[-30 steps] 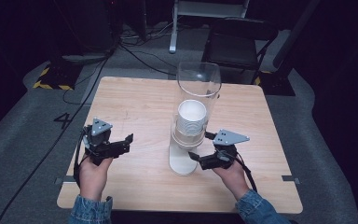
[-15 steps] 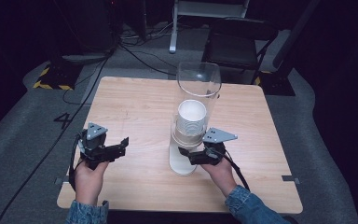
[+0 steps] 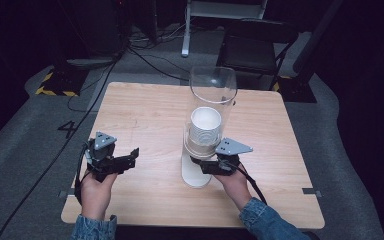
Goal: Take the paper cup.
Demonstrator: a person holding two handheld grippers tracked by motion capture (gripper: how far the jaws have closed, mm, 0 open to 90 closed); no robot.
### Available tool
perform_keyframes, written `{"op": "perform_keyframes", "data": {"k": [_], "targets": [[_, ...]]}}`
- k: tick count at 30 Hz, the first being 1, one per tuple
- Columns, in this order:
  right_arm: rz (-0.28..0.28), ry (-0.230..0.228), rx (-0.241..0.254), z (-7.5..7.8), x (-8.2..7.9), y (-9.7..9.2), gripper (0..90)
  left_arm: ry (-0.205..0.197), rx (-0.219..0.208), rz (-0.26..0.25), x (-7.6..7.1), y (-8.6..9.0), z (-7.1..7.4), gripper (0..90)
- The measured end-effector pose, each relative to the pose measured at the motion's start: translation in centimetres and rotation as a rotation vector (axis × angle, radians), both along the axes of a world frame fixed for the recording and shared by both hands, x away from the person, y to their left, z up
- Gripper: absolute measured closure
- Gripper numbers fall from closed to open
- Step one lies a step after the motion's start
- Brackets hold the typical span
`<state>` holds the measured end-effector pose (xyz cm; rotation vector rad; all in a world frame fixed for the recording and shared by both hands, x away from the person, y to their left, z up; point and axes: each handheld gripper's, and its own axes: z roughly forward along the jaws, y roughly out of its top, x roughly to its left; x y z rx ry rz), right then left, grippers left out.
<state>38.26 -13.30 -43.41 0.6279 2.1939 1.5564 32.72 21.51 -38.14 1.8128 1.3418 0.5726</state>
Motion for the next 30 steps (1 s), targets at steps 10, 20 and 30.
{"op": "perform_keyframes", "data": {"k": [10, 20, 30], "targets": [[0.016, -0.03, 0.023, -0.5, 0.1, -0.3, 31.9, 0.003, 0.007, -0.005, 0.0, -0.2, 0.0, 15.3], [0.026, -0.08, 0.029, -1.1, 0.3, -0.6, 32.1, 0.01, 0.007, -0.01, 0.0, -0.3, -0.2, 15.3], [0.032, -0.11, 0.018, -1.3, 0.5, -0.8, 32.1, 0.014, 0.008, -0.006, 0.1, -0.3, -0.3, 15.3]]}}
